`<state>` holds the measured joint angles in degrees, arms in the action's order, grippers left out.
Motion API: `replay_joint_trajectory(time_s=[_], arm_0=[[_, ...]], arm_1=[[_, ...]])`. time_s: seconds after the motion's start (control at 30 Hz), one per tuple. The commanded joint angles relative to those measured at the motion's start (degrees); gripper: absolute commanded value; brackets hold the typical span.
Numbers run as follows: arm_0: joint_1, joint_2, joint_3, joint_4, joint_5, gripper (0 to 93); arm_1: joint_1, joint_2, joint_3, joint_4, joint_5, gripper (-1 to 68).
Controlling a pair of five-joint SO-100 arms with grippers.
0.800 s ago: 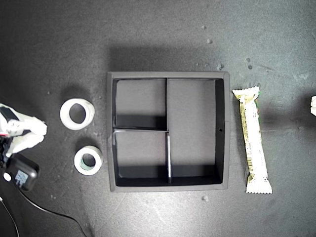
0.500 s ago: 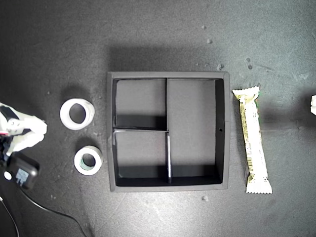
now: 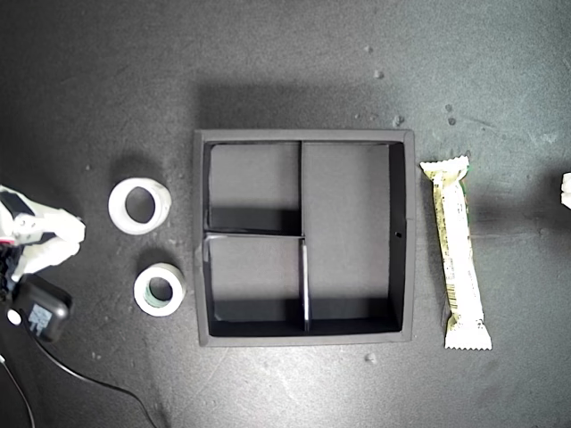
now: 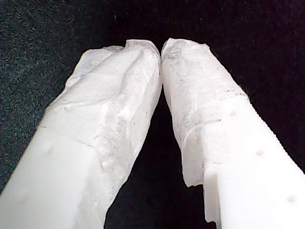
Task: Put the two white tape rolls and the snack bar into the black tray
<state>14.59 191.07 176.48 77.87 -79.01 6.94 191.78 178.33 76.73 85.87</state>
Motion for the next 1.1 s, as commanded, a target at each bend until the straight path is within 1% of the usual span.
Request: replay_joint_trajectory(time_s=[0.0,0.33,0.4,0.43,0.47,0.5,0.53,0.63,0.73,0.77,0.83,0.87,0.93,1.07], arm_0=[[-0.53,2.81,3.34,2.11,-0.7,0.2],[-0.97,2.81,3.34,2.11,-1.58,0.2],[-1.93,2.81,3.34,2.11,1.49,0.6],[-2.11,2.81,3.34,2.11,1.76,1.1],[-2.64,2.81,3.34,2.11,-1.49,3.0],[-2.81,2.81,3.34,1.93,-5.19,3.0],[-2.81,2.81,3.34,1.05,-6.77,3.0],[-3.96,2.81,3.34,-0.79,-10.55,1.2],[-4.75,2.81,3.34,-2.02,-11.51,0.0],[-4.66,2.81,3.34,-2.02,-13.89,0.0],[-2.2,2.81,3.34,-0.35,-21.53,0.0],[-0.09,2.81,3.34,0.44,-23.73,0.0],[1.58,2.81,3.34,0.44,-24.35,0.0],[3.52,2.81,3.34,-0.26,-27.86,0.0]], arm_1=[[0.35,0.26,0.7,0.09,-4.75,-0.1],[0.35,0.26,0.7,0.09,-4.75,-0.1],[0.79,0.26,0.7,0.09,-5.19,-0.1],[0.79,0.26,0.7,0.09,-5.54,-0.1],[0.62,0.26,0.7,0.09,-5.62,-0.1],[0.53,0.26,0.7,-0.35,-5.62,-0.1],[0.79,0.26,0.7,-1.32,-5.71,-0.1],[2.46,0.26,0.7,-6.68,-7.38,-0.2],[4.31,0.26,0.7,-11.16,-7.56,-0.3],[5.1,0.18,0.7,-11.95,-7.03,-0.3],[6.86,0.18,0.7,-11.78,-3.52,-0.3],[7.12,0.18,0.7,-11.78,-1.85,-0.3],[7.29,0.18,0.7,-11.6,1.76,-0.3],[7.38,0.18,0.7,-13.1,5.36,-0.3]])
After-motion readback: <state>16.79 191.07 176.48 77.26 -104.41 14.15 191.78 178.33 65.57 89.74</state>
